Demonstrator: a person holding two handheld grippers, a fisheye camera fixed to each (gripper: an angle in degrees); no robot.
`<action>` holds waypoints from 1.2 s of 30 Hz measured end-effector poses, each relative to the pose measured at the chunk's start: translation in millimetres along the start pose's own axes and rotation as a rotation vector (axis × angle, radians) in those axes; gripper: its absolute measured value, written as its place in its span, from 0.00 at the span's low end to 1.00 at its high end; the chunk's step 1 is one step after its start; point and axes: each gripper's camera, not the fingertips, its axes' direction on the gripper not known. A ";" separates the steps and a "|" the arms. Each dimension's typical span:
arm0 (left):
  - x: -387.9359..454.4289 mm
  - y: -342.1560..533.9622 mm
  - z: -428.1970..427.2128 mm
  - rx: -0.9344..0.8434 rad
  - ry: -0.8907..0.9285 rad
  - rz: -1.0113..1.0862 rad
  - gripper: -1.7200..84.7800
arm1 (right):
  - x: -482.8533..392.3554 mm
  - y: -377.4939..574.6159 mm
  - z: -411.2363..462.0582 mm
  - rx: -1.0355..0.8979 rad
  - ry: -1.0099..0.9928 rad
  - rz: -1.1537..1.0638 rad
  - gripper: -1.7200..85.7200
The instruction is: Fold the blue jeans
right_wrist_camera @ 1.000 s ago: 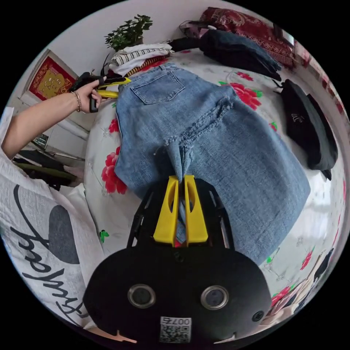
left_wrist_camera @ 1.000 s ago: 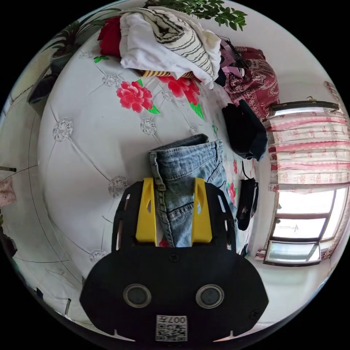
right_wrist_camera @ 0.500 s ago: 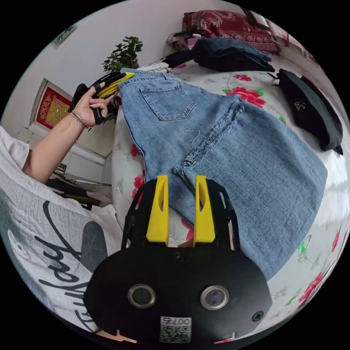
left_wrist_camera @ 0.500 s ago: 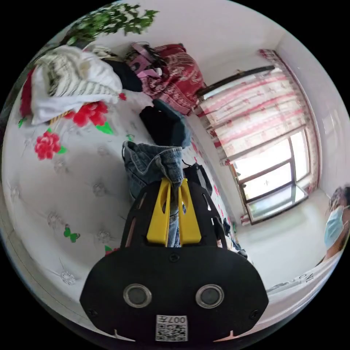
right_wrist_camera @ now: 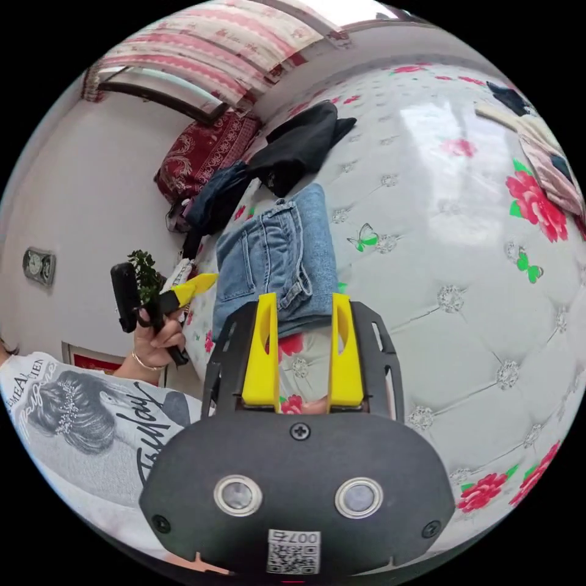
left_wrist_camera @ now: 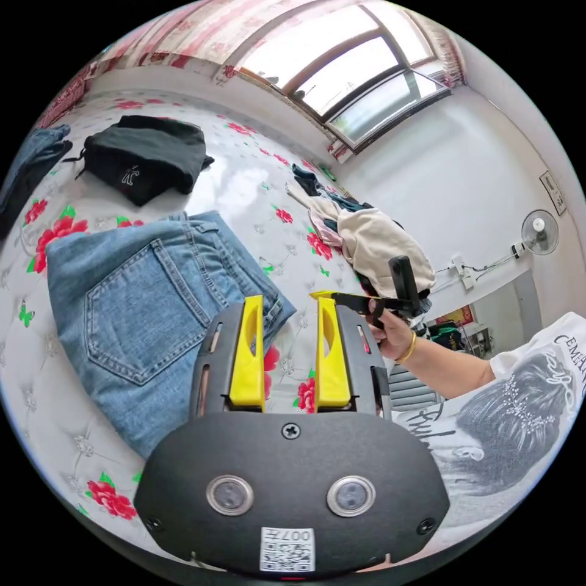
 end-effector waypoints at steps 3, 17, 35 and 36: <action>-32.3 20.1 -19.4 0.038 -0.087 -0.097 0.16 | 14.5 -26.7 0.0 0.014 -0.019 0.007 0.14; -234.5 37.3 -13.3 0.046 0.091 -0.556 0.11 | 41.8 -198.2 130.7 -0.357 -0.090 -0.029 0.07; -141.1 -301.4 -33.9 0.177 -0.467 -0.150 0.13 | -119.3 -440.0 82.0 0.103 0.193 -0.260 0.02; -133.1 -292.3 -21.5 0.149 -0.503 -0.124 0.13 | -117.7 -415.7 104.5 0.051 0.235 -0.314 0.02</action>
